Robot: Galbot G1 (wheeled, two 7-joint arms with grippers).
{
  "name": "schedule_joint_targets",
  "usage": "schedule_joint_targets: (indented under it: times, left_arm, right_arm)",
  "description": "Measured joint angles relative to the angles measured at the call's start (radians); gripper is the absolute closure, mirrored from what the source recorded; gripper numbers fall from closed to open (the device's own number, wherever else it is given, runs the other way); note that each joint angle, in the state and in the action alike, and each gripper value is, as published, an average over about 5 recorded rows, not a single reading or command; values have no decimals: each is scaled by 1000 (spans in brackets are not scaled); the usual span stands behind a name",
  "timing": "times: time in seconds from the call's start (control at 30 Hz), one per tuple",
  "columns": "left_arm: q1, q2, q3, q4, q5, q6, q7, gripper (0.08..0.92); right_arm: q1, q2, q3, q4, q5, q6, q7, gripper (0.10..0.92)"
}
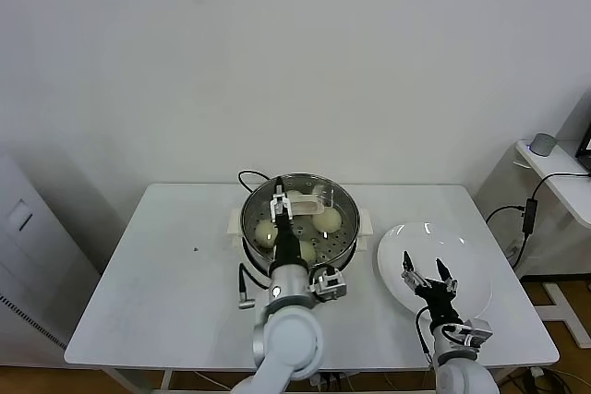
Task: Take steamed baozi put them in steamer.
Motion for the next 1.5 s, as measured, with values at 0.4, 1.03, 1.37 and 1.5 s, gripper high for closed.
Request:
schedule_joint_targets:
  times: [0.4, 1.03, 1.37, 1.5]
  left_arm:
    - [156, 2, -158, -193, -175, 0, -100, 177]
    - [509, 51, -528, -292, -1132, -350, -265, 177]
    - [658, 47, -548, -293, -1372, -593, -282, 177]
    - [695, 43, -550, -298, -1434, -630, -285, 177]
  right_arm:
    - [-40, 1, -3, 42, -25, 11, -41, 203]
    - [-242, 8, -29, 223, -71, 7, -70, 203]
    - [-346, 8, -48, 284, -78, 14, -51, 203]
    - [-370, 7, -51, 302, -83, 15, -47, 203]
